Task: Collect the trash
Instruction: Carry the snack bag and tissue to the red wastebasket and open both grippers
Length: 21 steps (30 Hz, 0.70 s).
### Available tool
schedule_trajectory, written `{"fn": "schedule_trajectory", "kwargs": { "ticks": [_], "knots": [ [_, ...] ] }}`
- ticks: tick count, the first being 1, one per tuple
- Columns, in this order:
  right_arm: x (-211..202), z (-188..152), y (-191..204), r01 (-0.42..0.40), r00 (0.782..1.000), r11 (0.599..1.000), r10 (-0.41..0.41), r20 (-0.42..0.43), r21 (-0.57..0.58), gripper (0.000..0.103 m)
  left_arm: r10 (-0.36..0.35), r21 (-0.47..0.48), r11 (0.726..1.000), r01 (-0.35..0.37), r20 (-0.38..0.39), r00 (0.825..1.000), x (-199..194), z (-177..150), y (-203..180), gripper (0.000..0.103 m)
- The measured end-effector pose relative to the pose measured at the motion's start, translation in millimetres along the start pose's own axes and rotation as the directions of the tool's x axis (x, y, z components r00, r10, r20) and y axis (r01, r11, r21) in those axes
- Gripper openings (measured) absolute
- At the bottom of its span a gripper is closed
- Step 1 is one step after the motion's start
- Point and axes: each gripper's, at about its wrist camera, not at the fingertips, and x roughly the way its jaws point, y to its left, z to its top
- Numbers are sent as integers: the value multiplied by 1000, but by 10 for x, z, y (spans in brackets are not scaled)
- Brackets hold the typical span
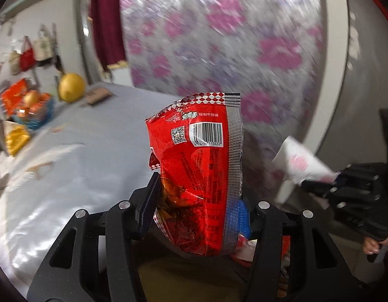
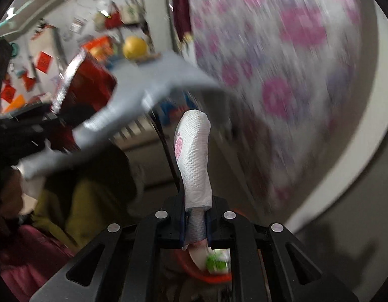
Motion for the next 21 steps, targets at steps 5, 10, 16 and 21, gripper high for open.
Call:
{"fn": "schedule_trajectory", "kwargs": {
  "ticks": [5, 10, 16, 21],
  "knots": [
    [513, -411, -328, 3, 988, 996, 11, -154, 90, 23, -91, 52, 994, 96, -98, 991, 378, -87, -354, 54],
    [1026, -793, -557, -1, 957, 984, 52, -284, 176, 51, -169, 104, 976, 192, -191, 967, 739, -187, -690, 54],
    [778, -709, -832, 28, 977, 975, 19, -211, 218, 62, -227, 122, 956, 267, -267, 936, 1050, -252, -946, 54],
    [516, -585, -1047, 54, 992, 962, -22, -121, 268, 66, -243, 159, 938, 307, -332, 912, 1239, -355, -1167, 57]
  ]
}}
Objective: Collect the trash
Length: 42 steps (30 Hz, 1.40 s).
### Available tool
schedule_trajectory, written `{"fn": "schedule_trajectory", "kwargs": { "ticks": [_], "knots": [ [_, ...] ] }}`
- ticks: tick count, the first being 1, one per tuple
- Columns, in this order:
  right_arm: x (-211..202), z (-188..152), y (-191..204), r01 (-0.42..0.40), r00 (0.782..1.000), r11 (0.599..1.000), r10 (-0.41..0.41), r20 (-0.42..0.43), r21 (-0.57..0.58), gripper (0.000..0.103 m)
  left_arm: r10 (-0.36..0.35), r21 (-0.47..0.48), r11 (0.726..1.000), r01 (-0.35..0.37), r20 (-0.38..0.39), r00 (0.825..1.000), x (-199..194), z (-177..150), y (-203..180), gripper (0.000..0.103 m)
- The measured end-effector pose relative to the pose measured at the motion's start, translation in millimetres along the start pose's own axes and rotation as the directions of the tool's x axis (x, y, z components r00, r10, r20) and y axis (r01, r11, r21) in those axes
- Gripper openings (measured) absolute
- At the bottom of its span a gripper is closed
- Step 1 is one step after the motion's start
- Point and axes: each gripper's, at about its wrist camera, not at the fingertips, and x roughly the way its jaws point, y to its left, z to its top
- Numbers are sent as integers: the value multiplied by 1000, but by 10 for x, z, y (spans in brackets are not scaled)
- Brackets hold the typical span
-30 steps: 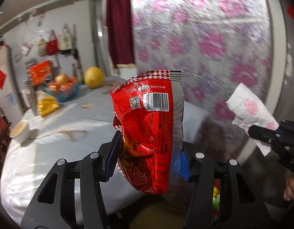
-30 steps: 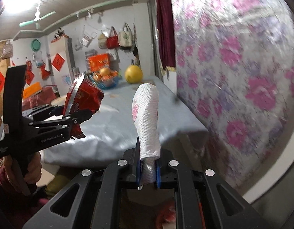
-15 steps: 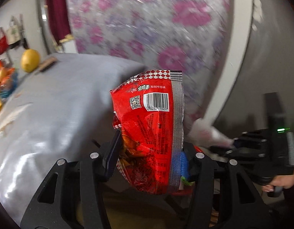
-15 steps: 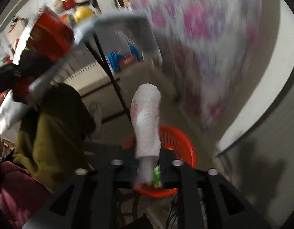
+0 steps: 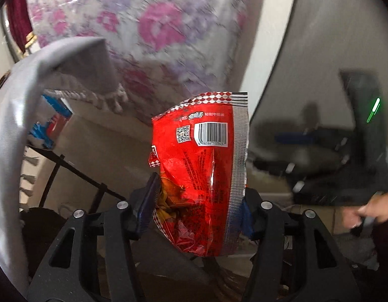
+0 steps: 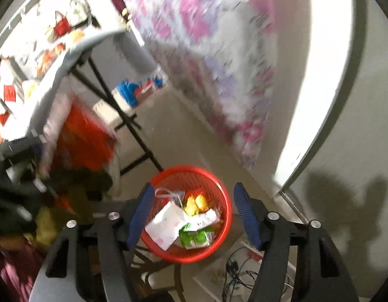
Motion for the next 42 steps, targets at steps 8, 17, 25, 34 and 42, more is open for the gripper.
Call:
{"fn": "schedule_trajectory", "kwargs": {
  "ticks": [8, 17, 25, 34, 42],
  "knots": [
    [-135, 45, 58, -15, 999, 1000, 15, 33, -16, 66, 10, 26, 1000, -10, -6, 1000, 51, -3, -75, 81],
    [-37, -98, 239, 9, 999, 997, -13, -43, -80, 72, 70, -1, 998, -70, -22, 997, 45, -71, 29, 83],
    [79, -335, 200, 56, 984, 992, -74, -161, -113, 79, 97, -40, 994, -100, -78, 992, 106, -213, 169, 87],
    [213, -470, 294, 68, 964, 984, -107, -241, -164, 87, 88, -24, 995, -92, -142, 986, 226, -318, 138, 89],
    [239, -508, 390, 92, 959, 971, -146, -242, -221, 93, 87, -36, 995, -93, -158, 984, 266, -348, 160, 92]
  ]
}}
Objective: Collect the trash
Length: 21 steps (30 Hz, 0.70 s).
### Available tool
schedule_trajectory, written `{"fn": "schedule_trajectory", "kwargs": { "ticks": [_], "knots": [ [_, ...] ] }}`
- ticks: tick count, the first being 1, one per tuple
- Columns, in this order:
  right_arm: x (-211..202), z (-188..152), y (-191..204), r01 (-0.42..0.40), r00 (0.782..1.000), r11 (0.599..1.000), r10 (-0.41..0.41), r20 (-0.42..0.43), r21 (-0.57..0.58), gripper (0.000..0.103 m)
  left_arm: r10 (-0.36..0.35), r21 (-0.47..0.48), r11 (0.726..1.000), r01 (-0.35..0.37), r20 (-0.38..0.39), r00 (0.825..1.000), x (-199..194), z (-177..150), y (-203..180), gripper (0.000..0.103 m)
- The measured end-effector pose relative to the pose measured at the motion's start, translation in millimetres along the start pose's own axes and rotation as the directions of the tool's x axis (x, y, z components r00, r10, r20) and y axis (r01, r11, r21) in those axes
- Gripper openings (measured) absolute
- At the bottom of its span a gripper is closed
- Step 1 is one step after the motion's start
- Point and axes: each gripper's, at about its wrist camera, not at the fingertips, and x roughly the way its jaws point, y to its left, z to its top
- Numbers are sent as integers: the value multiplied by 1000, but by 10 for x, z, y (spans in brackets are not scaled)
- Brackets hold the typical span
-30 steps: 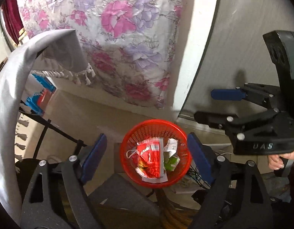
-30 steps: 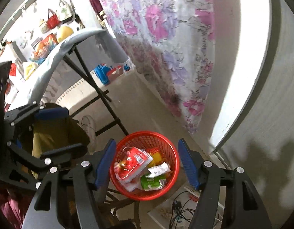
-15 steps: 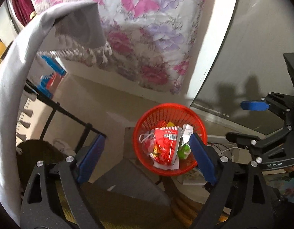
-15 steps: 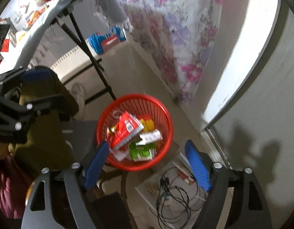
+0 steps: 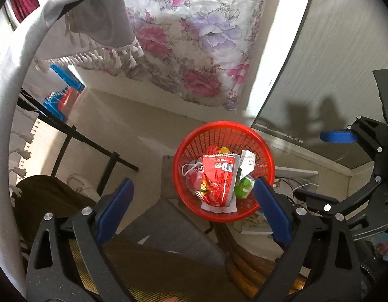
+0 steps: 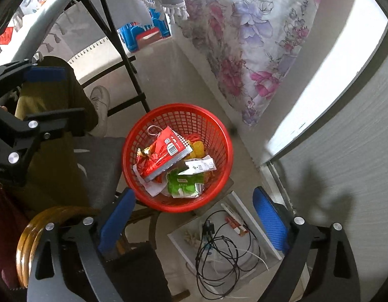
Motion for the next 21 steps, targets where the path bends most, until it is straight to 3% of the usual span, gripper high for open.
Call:
{"fn": "schedule_trajectory", "kwargs": {
  "ticks": [21],
  "knots": [
    [29, 8, 49, 6, 1000, 1000, -6, -3, -23, 93, 29, -11, 1000, -29, -14, 999, 49, -14, 34, 93]
  ]
}}
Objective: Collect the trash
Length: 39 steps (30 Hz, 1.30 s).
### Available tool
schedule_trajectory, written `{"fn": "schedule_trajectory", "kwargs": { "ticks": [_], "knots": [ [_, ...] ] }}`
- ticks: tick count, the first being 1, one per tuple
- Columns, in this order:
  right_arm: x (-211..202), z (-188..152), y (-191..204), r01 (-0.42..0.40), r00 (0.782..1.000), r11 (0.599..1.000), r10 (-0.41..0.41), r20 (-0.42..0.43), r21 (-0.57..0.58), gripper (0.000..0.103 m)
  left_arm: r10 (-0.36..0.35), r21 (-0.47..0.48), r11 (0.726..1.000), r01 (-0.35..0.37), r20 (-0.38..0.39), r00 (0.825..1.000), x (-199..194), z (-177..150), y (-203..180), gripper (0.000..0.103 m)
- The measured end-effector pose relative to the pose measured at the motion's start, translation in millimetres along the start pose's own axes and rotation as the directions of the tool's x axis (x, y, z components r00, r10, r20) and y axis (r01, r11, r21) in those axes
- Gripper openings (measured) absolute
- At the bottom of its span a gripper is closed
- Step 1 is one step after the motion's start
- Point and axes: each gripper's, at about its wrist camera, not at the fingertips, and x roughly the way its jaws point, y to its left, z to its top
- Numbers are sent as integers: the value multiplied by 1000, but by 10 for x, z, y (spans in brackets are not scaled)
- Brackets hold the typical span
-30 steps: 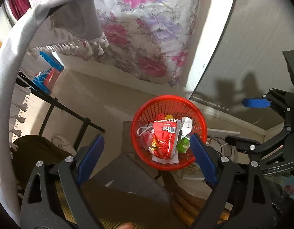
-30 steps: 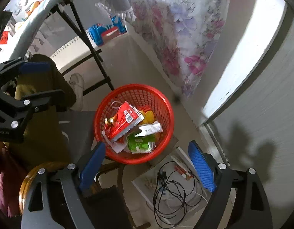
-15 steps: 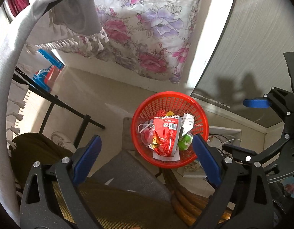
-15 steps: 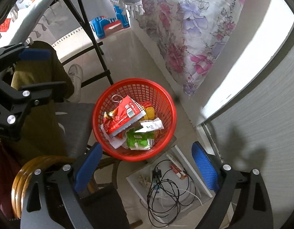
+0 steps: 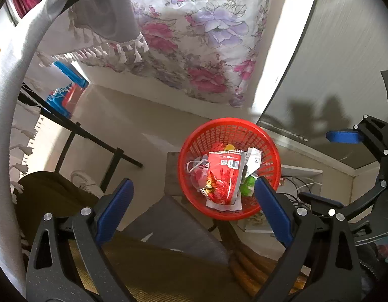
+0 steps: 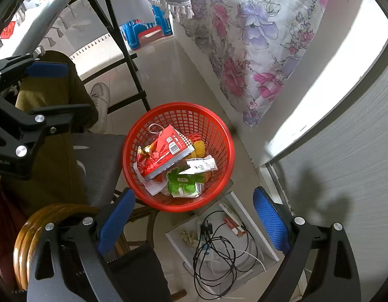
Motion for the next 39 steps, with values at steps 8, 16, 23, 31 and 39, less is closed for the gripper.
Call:
{"fn": "schedule_trajectory", "kwargs": {
  "ticks": [8, 16, 23, 31, 39],
  "knots": [
    [-3, 1, 5, 0, 1000, 1000, 0, -1, -1, 93, 2, 2, 1000, -2, -3, 1000, 4, -6, -4, 93],
    [-7, 2, 13, -1, 1000, 1000, 1, 2, -1, 93, 7, 11, 1000, -7, -11, 1000, 26, -17, -19, 94],
    [-4, 8, 15, 0, 1000, 1000, 0, 2, -2, 93, 8, 12, 1000, -7, -12, 1000, 30, -21, -19, 94],
    [-3, 11, 22, 0, 1000, 1000, 0, 3, -3, 93, 11, 13, 1000, -11, -19, 1000, 46, -24, -25, 94],
    [-5, 7, 22, -1, 1000, 1000, 1, 4, -3, 93, 13, 14, 1000, -12, -20, 1000, 59, -31, -33, 94]
  ]
}}
